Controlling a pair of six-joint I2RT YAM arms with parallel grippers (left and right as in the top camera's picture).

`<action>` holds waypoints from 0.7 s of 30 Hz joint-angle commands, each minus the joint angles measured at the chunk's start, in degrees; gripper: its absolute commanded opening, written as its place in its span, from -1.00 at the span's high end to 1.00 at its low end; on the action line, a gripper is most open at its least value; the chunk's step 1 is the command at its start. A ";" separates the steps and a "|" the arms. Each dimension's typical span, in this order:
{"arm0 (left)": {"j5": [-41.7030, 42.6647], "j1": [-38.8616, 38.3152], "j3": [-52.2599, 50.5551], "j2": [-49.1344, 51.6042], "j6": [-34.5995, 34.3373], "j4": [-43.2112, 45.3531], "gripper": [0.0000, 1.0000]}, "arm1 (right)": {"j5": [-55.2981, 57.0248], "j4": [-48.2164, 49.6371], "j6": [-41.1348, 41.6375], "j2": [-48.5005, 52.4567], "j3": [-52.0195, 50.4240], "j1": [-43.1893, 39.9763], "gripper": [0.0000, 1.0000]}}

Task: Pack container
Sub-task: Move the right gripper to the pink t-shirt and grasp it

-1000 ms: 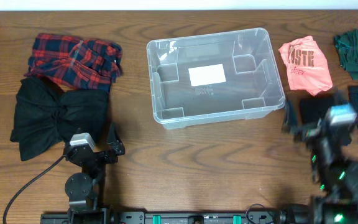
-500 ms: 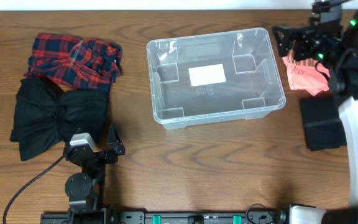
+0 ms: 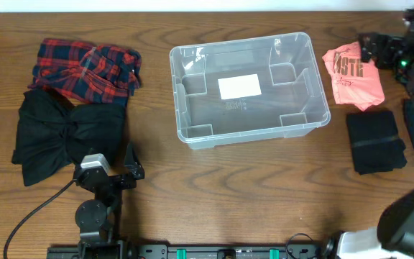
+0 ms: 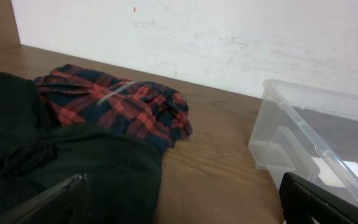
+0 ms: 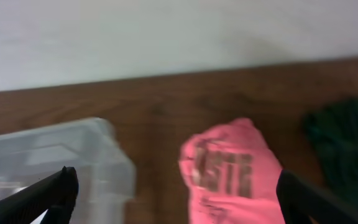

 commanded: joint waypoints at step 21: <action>-0.24 0.09 -0.94 -0.31 1.01 -2.10 -0.96 | -14.95 9.84 -2.86 27.34 0.92 -10.40 -0.97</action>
